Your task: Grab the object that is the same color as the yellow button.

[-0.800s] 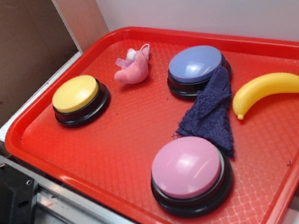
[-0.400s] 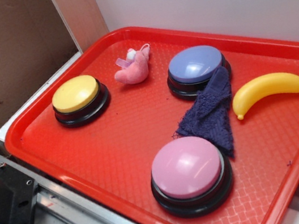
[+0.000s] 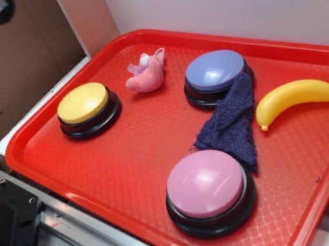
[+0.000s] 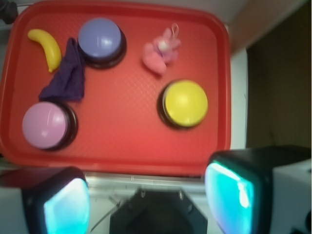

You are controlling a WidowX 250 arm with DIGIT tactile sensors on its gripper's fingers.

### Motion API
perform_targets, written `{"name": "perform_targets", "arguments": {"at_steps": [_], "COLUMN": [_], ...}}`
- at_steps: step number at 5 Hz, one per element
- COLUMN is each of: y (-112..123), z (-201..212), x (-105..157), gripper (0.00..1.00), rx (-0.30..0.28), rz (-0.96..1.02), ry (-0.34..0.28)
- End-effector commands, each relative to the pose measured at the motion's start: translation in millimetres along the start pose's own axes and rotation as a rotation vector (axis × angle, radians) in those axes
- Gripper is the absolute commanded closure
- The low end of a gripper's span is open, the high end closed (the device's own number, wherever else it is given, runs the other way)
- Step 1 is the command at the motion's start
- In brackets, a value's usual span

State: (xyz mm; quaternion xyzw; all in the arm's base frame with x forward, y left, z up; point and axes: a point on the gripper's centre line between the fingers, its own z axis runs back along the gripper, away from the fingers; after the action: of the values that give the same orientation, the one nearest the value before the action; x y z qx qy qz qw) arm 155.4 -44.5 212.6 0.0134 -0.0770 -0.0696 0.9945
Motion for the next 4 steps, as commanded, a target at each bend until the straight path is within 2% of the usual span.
{"name": "perform_targets", "arguments": {"at_steps": [1, 2, 3, 4], "y": [-40, -66, -97, -115], "z": [-37, -57, -86, -109], "x": [57, 82, 110, 128], "gripper": [0.0, 0.0, 0.0, 0.0], "rx": [-0.092, -0.116, -0.113, -0.12], "rz": [-0.153, -0.162, -0.206, -0.231], "ry": [-0.107, -0.17, -0.199, -0.194]}}
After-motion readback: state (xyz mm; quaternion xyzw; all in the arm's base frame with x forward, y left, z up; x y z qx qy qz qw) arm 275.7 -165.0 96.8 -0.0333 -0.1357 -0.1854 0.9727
